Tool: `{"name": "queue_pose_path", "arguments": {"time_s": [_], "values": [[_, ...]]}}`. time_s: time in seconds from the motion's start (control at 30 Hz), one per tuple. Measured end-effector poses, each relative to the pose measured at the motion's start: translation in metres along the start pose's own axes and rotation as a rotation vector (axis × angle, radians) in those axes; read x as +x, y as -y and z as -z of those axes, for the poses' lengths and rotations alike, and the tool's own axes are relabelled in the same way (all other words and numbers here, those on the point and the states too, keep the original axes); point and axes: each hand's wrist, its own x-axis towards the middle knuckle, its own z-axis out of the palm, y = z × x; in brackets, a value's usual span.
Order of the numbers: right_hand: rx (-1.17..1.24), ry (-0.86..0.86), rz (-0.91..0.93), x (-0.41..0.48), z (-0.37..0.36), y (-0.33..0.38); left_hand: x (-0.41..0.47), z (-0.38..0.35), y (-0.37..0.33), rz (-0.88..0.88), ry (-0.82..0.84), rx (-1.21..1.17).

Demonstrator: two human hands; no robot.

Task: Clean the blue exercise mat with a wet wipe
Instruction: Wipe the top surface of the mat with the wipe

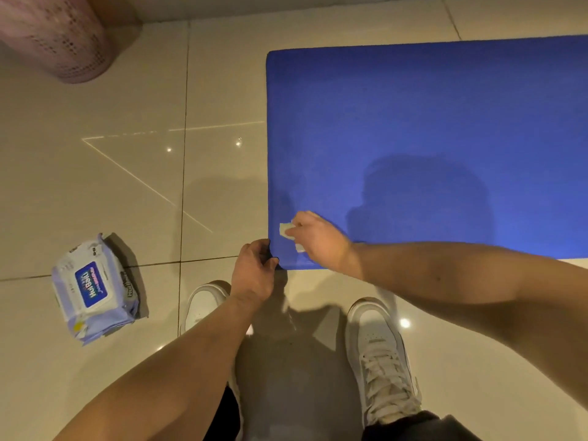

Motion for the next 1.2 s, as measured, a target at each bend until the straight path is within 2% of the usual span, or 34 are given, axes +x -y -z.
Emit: {"name": "queue_pose_path", "arguments": {"time_s": [0.03, 0.17, 0.27, 0.4, 0.5, 0.57, 0.63, 0.7, 0.8, 0.9, 1.03, 1.13, 1.2], "values": [[-0.015, -0.015, -0.028, 0.011, 0.004, -0.002, 0.000, 0.000, -0.001, 0.011, 0.002, -0.018], [0.212, 0.039, -0.157, 0.034, -0.001, 0.004, 0.001, 0.001, 0.001, 0.059, -0.014, -0.052], [0.105, 0.043, -0.081, 0.020, -0.012, 0.020, 0.000, 0.003, 0.000, 0.082, -0.002, -0.059], [0.083, 0.090, 0.107, -0.021, -0.035, 0.032, 0.000, 0.003, 0.004, 0.103, 0.006, -0.072], [0.092, 0.139, 0.171, -0.001, -0.027, 0.027, 0.002, 0.003, 0.006, 0.110, -0.004, -0.106], [0.061, 0.033, 0.046, 0.030, -0.021, 0.017, 0.003, 0.004, 0.004, 0.119, -0.002, -0.152], [0.072, -0.003, -0.091, 0.056, -0.016, 0.009, 0.005, 0.003, 0.006, 0.134, 0.003, -0.189], [0.087, 0.025, -0.105, 0.064, -0.016, 0.014, 0.005, 0.004, 0.007, 0.141, 0.005, -0.199], [0.055, 0.023, -0.016, 0.036, -0.024, 0.036, 0.005, 0.004, 0.009, 0.162, -0.009, -0.222], [0.178, 0.089, 0.046, -0.008, -0.038, 0.041, 0.004, 0.006, 0.009, 0.158, -0.027, -0.224], [0.129, 0.198, 0.214, -0.015, -0.033, 0.031, 0.007, 0.005, 0.010, 0.177, -0.028, -0.237], [0.118, 0.027, 0.203, 0.030, -0.013, 0.025, 0.011, 0.005, 0.009, 0.185, -0.045, -0.229], [0.057, -0.028, 0.030, 0.054, -0.007, 0.008, 0.011, 0.005, 0.011, 0.183, -0.047, -0.234]]}}
